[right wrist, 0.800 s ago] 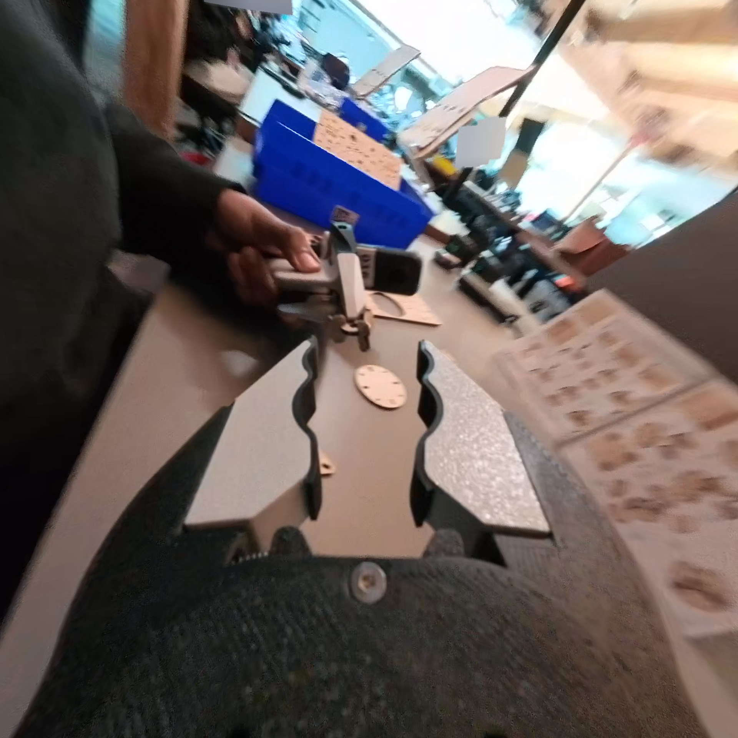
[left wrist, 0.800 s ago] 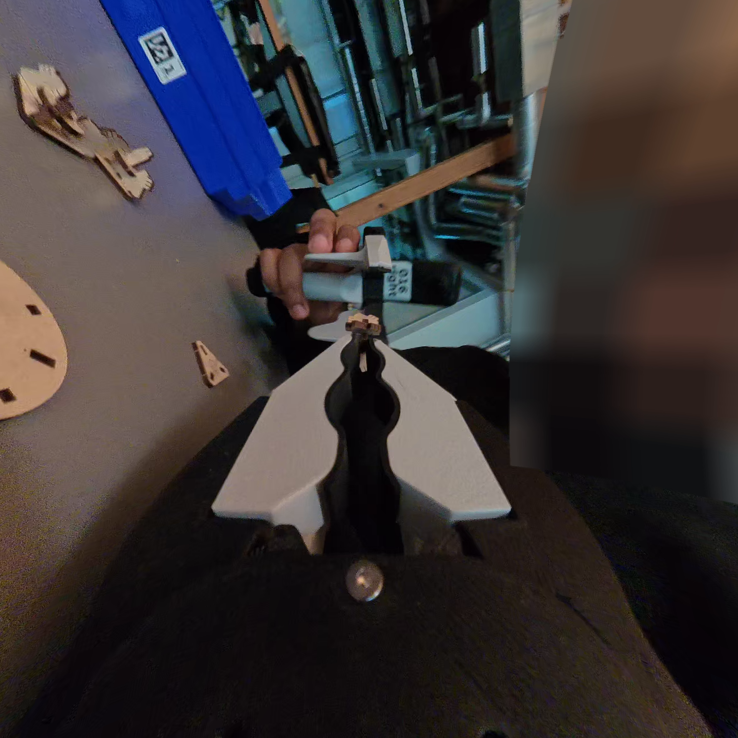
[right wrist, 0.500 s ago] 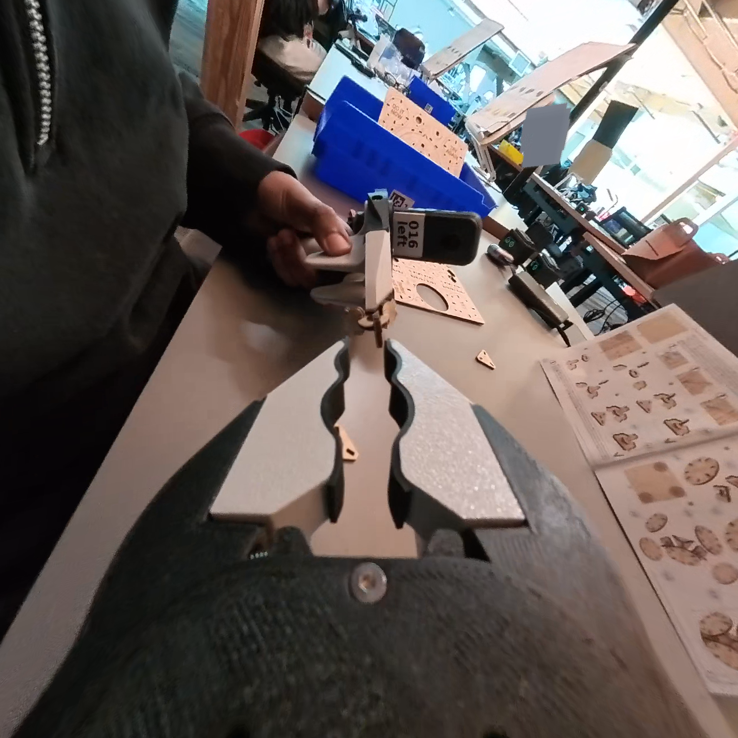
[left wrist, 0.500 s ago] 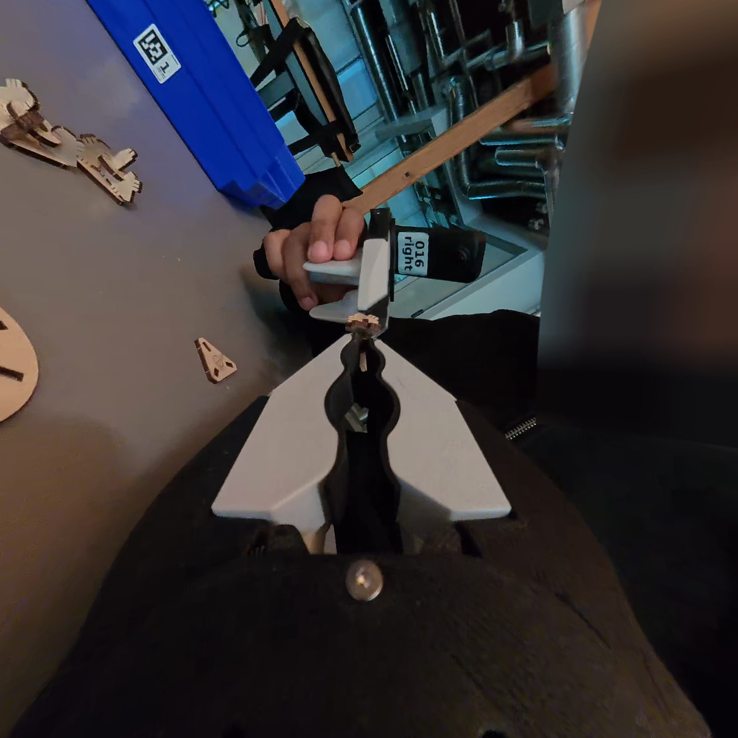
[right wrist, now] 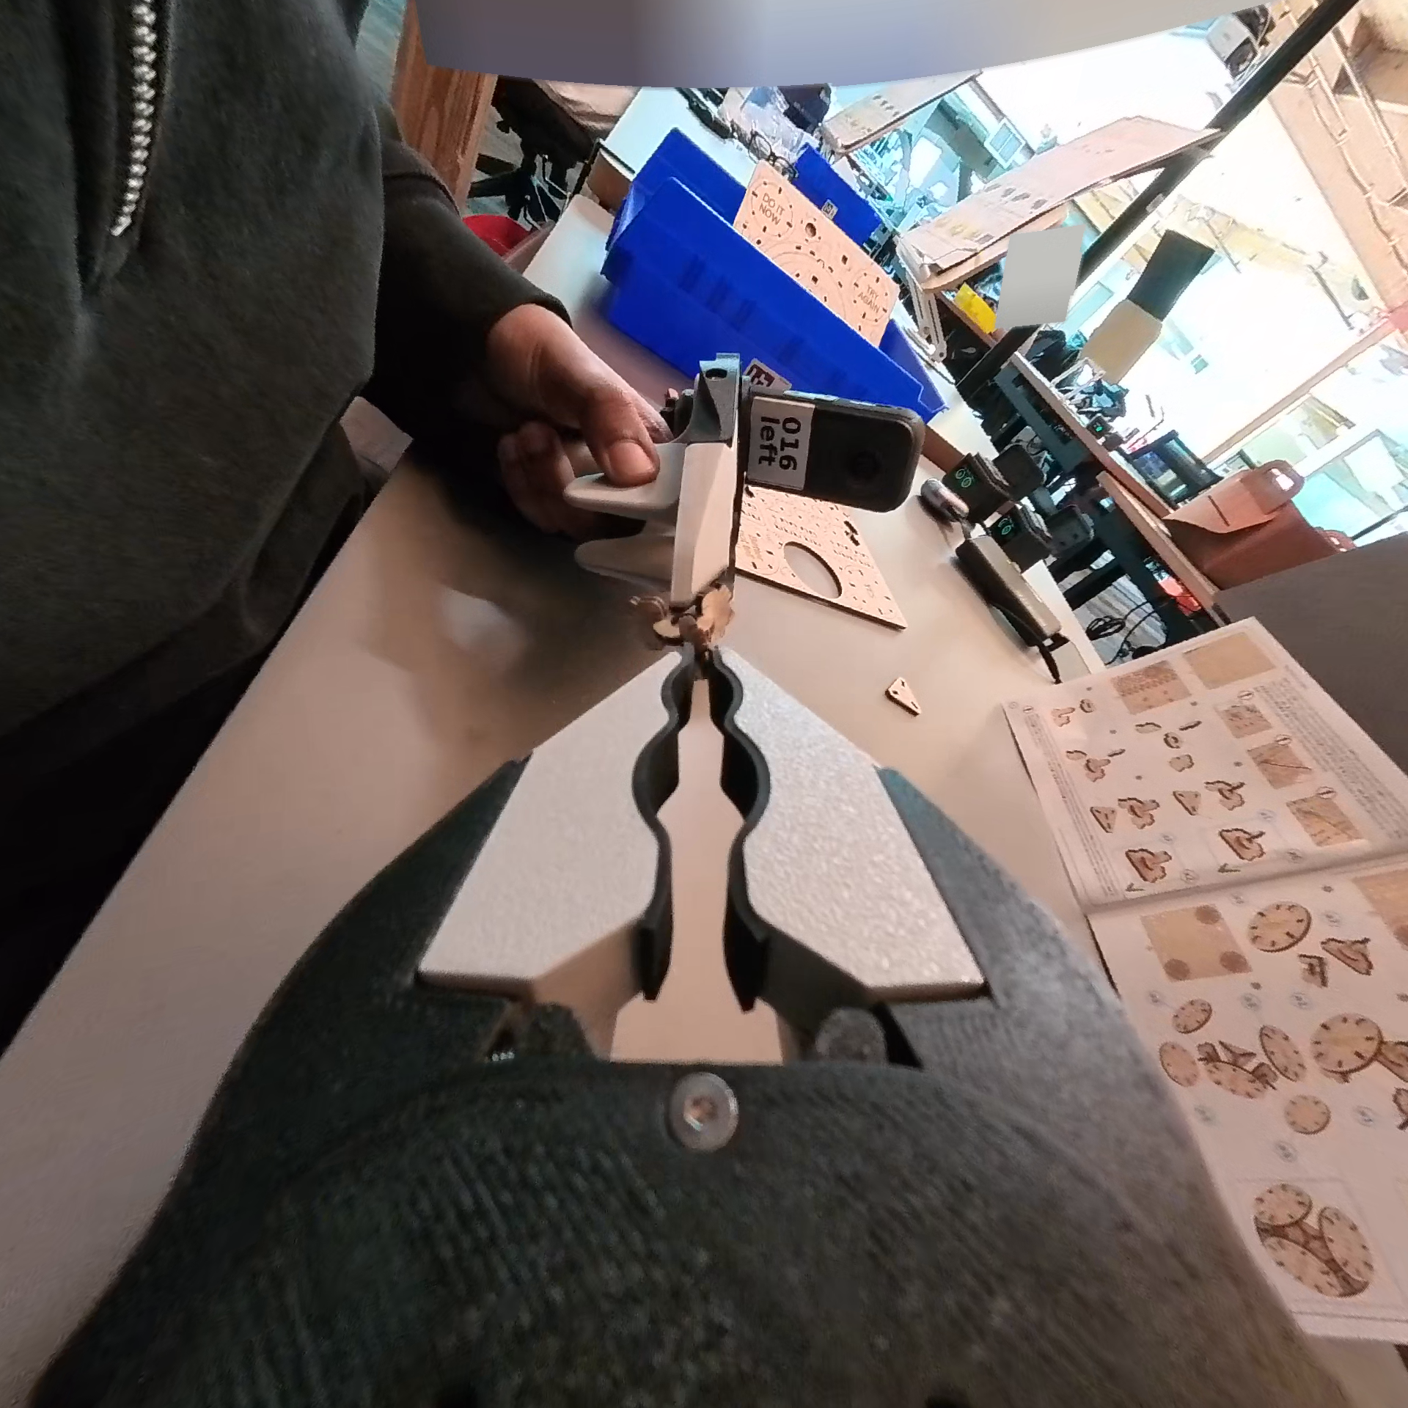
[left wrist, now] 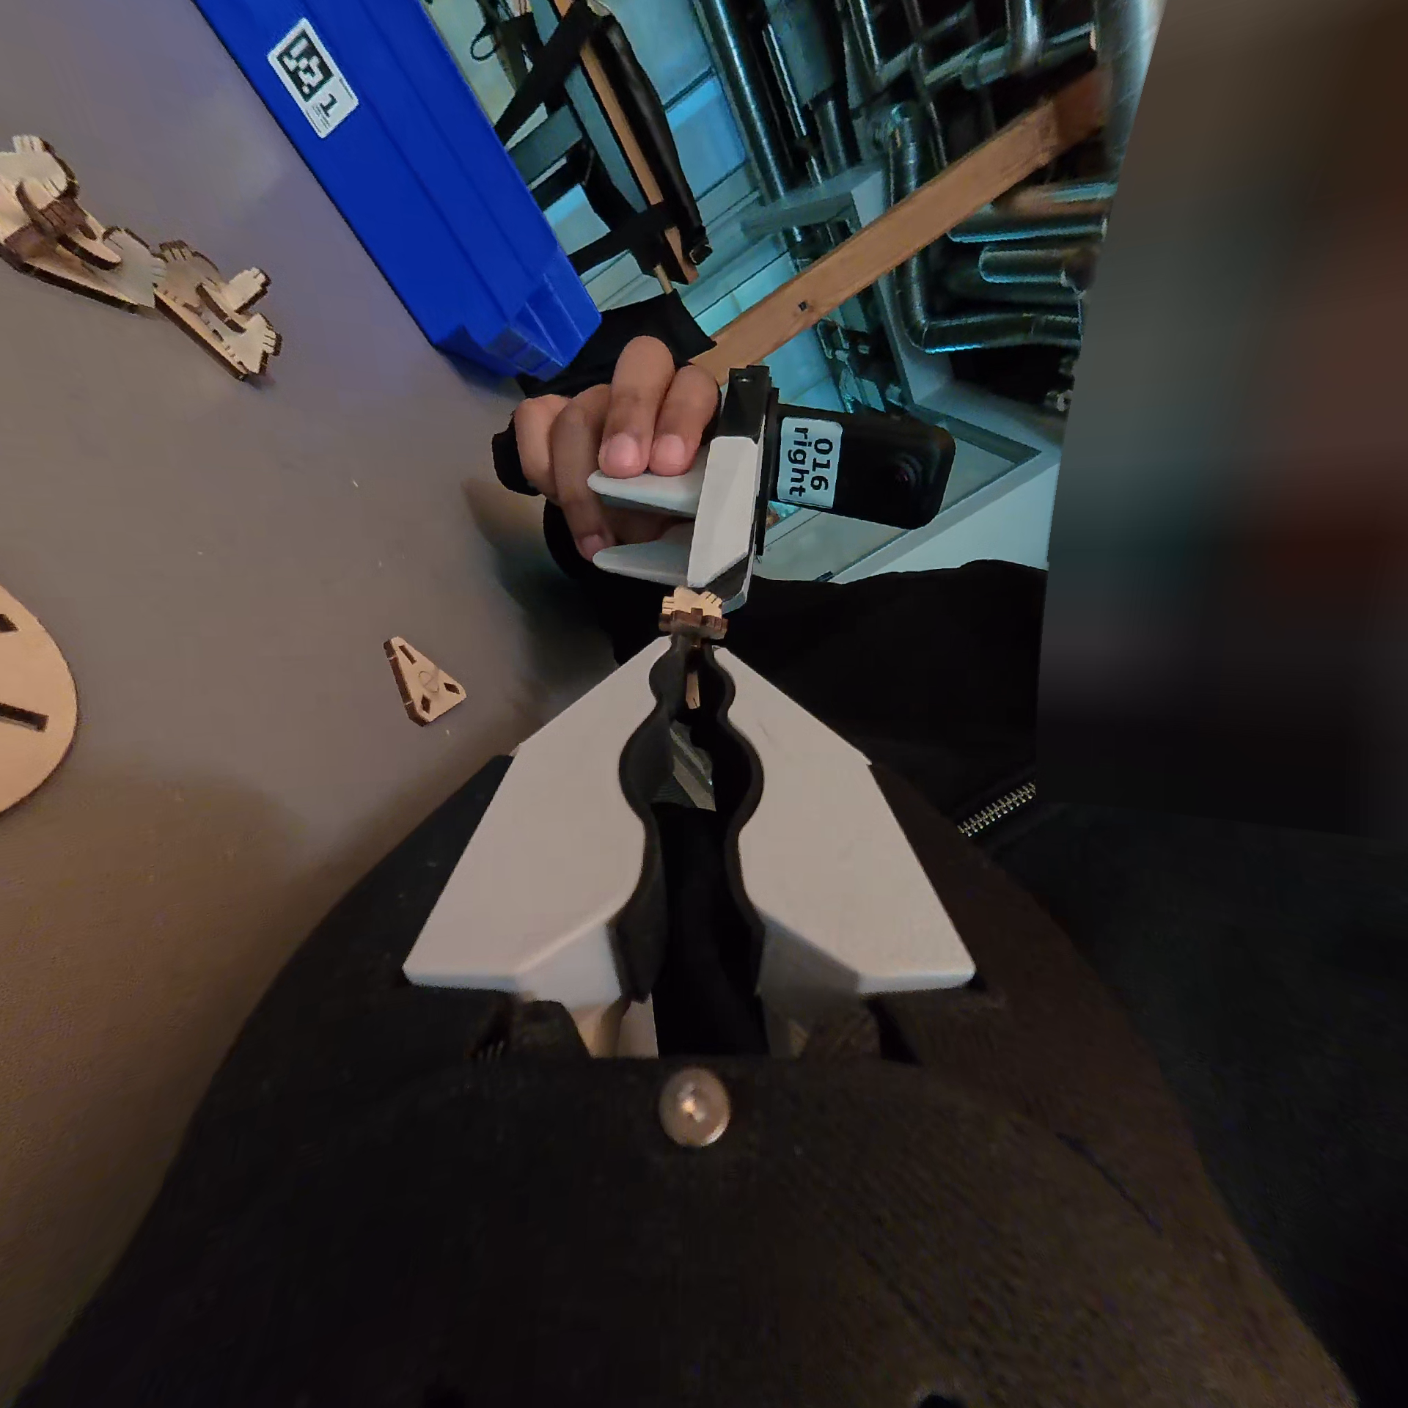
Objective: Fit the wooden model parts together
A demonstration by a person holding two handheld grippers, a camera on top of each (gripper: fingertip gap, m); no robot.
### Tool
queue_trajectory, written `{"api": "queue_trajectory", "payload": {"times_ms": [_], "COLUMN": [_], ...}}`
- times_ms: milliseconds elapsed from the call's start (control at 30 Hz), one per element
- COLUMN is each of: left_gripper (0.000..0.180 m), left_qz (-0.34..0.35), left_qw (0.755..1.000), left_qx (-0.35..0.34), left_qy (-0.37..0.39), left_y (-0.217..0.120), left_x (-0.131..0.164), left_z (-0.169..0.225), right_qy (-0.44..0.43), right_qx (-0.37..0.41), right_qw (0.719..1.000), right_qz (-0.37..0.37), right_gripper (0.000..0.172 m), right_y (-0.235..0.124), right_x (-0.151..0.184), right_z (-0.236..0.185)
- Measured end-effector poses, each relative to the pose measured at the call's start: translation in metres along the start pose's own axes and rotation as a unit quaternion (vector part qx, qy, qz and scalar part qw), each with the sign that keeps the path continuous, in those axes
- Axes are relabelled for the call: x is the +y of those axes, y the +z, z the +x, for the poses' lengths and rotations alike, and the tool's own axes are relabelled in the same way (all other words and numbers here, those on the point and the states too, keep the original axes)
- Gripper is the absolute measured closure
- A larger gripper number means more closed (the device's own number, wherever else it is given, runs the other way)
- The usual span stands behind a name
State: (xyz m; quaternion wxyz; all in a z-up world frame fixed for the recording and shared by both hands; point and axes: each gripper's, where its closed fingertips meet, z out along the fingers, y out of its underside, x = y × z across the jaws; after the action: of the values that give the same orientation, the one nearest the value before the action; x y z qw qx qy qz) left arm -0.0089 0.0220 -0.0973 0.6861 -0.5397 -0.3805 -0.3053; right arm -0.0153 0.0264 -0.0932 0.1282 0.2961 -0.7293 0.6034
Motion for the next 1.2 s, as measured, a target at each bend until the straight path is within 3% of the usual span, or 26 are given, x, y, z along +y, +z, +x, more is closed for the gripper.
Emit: {"api": "queue_trajectory", "payload": {"times_ms": [700,1200], "left_gripper": [0.178,0.177], "left_qz": [0.030,0.026], "left_qw": [0.999,0.997], "left_qx": [-0.031,-0.069], "left_qy": [-0.022,-0.038], "left_y": [0.000,-0.001], "left_x": [-0.006,-0.003], "left_z": [-0.010,-0.022], "right_qy": [-0.026,0.004], "right_qx": [0.016,0.018], "right_qw": [0.999,0.999], "right_qz": [-0.012,-0.032], "right_gripper": [0.172,0.172], "right_y": [0.004,0.007], "right_x": [0.011,0.023], "right_z": [-0.003,-0.004]}}
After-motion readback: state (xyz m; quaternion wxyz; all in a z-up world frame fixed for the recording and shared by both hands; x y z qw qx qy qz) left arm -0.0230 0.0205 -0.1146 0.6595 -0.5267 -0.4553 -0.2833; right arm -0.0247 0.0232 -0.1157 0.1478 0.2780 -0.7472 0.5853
